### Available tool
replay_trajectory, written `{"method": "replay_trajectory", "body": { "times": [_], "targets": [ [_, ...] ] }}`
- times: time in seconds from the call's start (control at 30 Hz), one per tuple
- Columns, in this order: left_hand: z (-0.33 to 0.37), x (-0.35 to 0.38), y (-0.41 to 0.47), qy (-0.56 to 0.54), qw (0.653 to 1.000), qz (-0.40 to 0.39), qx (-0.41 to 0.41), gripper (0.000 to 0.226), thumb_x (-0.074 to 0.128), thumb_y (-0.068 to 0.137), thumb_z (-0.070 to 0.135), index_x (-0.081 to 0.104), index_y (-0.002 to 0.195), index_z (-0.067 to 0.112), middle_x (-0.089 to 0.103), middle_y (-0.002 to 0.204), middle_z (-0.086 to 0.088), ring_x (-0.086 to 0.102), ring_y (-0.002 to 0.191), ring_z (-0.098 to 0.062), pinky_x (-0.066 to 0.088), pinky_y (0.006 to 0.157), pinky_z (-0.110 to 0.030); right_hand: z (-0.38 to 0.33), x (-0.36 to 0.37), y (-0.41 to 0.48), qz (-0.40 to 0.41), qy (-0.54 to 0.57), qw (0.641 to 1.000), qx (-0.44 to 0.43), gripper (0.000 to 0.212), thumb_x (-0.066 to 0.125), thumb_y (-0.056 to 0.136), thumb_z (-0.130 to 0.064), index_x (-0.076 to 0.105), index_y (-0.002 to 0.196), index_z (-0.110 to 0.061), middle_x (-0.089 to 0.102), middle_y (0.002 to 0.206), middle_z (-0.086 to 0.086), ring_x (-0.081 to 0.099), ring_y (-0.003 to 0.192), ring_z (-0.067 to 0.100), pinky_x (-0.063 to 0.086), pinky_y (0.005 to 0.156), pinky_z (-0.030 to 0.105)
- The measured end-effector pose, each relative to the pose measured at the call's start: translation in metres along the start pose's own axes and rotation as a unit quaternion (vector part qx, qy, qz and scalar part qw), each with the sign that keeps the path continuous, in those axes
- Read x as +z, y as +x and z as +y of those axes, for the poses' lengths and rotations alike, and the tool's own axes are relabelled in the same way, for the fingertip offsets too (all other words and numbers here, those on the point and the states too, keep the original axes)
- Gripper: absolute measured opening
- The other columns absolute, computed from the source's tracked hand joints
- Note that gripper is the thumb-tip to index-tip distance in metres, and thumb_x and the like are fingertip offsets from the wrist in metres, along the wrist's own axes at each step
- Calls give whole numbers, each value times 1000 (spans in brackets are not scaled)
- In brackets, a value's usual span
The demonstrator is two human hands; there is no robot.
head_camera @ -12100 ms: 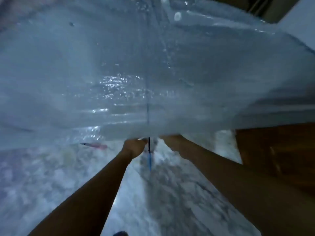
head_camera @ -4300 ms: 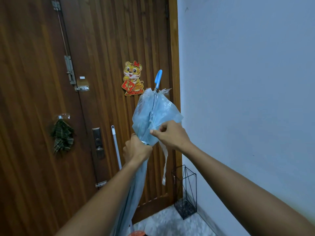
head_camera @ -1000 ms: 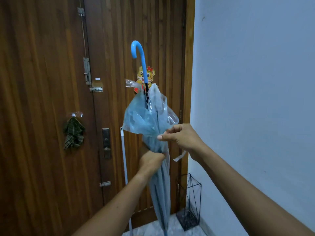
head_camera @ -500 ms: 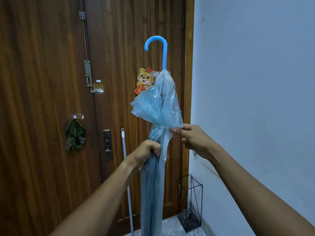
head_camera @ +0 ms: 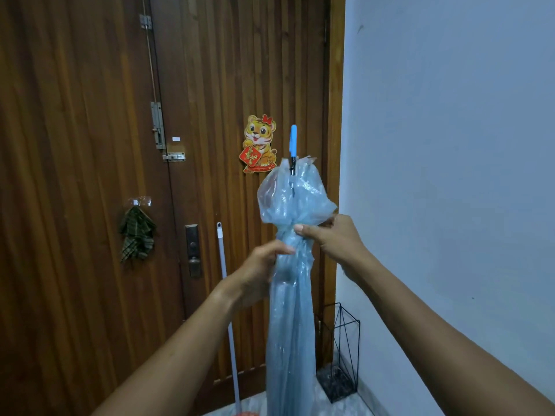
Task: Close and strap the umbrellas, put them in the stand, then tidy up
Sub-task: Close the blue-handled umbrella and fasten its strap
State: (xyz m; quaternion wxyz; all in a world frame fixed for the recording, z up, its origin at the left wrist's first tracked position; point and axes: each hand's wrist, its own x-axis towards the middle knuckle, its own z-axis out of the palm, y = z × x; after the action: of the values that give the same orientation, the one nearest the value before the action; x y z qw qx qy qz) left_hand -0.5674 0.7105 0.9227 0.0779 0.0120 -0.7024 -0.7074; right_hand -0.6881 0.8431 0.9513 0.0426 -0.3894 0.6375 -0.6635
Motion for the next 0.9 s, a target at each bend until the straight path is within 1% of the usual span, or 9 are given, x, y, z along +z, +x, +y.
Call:
{"method": "replay_trajectory", "body": {
  "times": [0.07,0.2,0.33,0.43,0.6,0.7,0.8,0.83,0.9],
  "targets": [
    [-5,15,3,100,990,98,2,42,80,75,30,68,113,17,72,102,-6,69,95,-21,56,87,-38,3,6,1,-17,-60,998,5,28,86,77,-29,75,101,-18,79,99,-5,75,93,12,61,87,38],
    [-15,24,6,93,964,249,4,18,70,70,1,65,87,5,64,73,-8,64,64,-18,51,57,-28,-2,8,4,-58,-156,986,19,43,86,70,-50,75,102,-23,77,96,-10,73,93,7,60,88,39],
    [-14,13,2,90,952,291,13,27,58,61,-4,59,86,5,53,66,-5,53,59,-17,44,49,-25,-9,0,2,-46,-173,984,18,35,86,76,-38,70,64,-10,69,66,-8,66,68,3,53,63,25],
    [-9,4,1,72,959,273,1,37,55,54,-2,58,90,1,50,64,-7,51,56,-21,42,50,-27,-14,-7,0,-52,-138,989,-10,32,84,81,-28,66,63,-8,55,45,-15,50,40,-4,35,43,7],
    [-3,4,-1,-45,987,155,2,40,48,44,5,52,83,-1,49,57,-6,53,48,-22,41,43,-23,-8,-14,-5,-109,-72,991,23,36,79,83,-37,65,72,-6,48,47,-14,45,39,-1,35,45,9],
    [-2,10,1,-160,987,17,-16,38,46,41,2,52,79,3,41,60,-4,43,46,-17,46,48,-26,-3,-19,-5,-152,-7,986,66,26,74,88,-36,75,98,-12,51,49,-15,42,42,1,29,45,14],
    [0,10,5,-206,968,-135,-42,39,53,45,6,57,83,2,43,56,-4,44,45,-17,52,61,-32,8,-20,-3,-206,67,972,87,36,78,82,-47,74,107,-21,48,63,4,35,53,11,19,49,27],
    [1,8,6,-210,960,-180,-52,41,53,50,8,57,90,0,47,57,-5,49,48,-18,54,70,-37,10,-20,-4,-208,87,970,87,40,78,83,-46,72,109,-18,54,70,10,42,55,14,25,48,24],
    [4,3,7,-181,957,-219,-64,47,50,61,10,56,106,-4,57,67,-12,58,61,-25,51,85,-47,10,-19,-9,-200,117,970,68,37,71,90,-37,66,113,-9,65,74,5,52,54,12,38,48,20]
  ]
}}
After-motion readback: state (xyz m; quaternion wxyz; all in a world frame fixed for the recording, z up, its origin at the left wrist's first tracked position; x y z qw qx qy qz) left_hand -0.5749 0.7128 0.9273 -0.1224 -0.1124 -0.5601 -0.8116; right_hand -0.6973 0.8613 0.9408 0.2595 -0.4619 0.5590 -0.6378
